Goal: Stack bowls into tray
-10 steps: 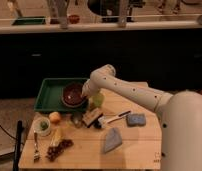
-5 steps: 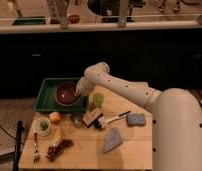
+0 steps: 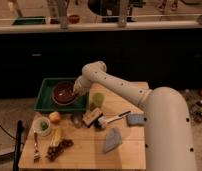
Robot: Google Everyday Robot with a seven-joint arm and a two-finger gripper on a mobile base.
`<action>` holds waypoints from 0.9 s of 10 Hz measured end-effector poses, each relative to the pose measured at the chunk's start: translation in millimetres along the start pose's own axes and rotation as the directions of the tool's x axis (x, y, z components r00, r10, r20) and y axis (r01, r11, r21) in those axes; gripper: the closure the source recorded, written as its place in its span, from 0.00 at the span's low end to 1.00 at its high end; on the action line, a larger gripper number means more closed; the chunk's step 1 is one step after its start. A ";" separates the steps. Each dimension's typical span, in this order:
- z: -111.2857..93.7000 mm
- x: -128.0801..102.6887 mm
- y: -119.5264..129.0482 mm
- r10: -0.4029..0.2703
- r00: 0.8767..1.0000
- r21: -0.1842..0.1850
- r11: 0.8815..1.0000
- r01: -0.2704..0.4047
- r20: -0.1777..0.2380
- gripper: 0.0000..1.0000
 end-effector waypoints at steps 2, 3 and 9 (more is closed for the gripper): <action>4.5 4.3 -0.1 0.005 1.000 0.003 1.000 -0.005 0.007 1.00; 7.4 6.9 0.8 0.013 1.000 0.005 1.000 -0.013 0.006 1.00; 23.3 9.9 -3.6 0.014 1.000 0.009 1.000 -0.014 0.021 1.00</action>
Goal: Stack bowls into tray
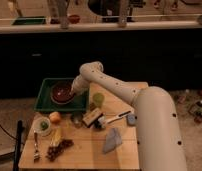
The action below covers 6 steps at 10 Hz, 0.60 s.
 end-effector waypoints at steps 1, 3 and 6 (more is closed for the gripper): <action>2.0 0.0 -2.2 -0.011 1.000 0.000 1.000 0.011 0.008 0.97; 6.2 -1.0 -9.9 -0.033 0.999 0.003 0.999 0.033 0.023 0.80; 7.3 0.0 -12.8 -0.041 0.999 0.008 0.999 0.041 0.030 0.49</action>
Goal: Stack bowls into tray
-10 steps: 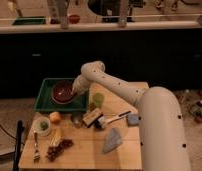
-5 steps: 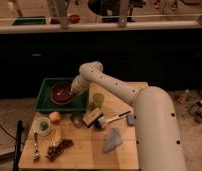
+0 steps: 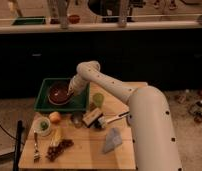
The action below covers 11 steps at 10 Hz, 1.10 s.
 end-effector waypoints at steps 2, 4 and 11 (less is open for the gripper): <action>1.6 0.0 -2.2 0.001 1.000 -0.002 1.000 -0.001 0.000 0.28; 0.1 1.0 -0.7 0.014 1.000 -0.006 1.000 -0.015 -0.009 0.20; -24.8 11.2 9.1 0.044 0.995 -0.022 0.999 -0.046 -0.085 0.20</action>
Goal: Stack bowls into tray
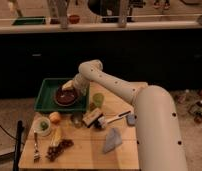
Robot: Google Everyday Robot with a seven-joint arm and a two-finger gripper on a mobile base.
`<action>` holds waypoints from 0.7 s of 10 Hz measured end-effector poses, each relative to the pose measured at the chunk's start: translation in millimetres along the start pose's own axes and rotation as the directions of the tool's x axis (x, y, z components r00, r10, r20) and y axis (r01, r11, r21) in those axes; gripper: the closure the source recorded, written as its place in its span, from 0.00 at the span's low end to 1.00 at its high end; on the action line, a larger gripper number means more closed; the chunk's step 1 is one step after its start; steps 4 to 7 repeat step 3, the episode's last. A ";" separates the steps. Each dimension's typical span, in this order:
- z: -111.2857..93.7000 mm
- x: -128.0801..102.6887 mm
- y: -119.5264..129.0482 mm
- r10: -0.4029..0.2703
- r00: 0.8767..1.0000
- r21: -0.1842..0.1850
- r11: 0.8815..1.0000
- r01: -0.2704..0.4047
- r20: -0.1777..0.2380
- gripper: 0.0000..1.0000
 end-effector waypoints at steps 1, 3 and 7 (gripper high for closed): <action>-6.8 4.2 -2.5 0.001 1.000 0.002 1.000 -0.001 -0.019 0.20; -18.1 16.5 -2.8 0.019 0.998 0.006 1.000 -0.018 -0.066 0.20; -18.1 16.5 -2.8 0.019 0.998 0.006 1.000 -0.018 -0.066 0.20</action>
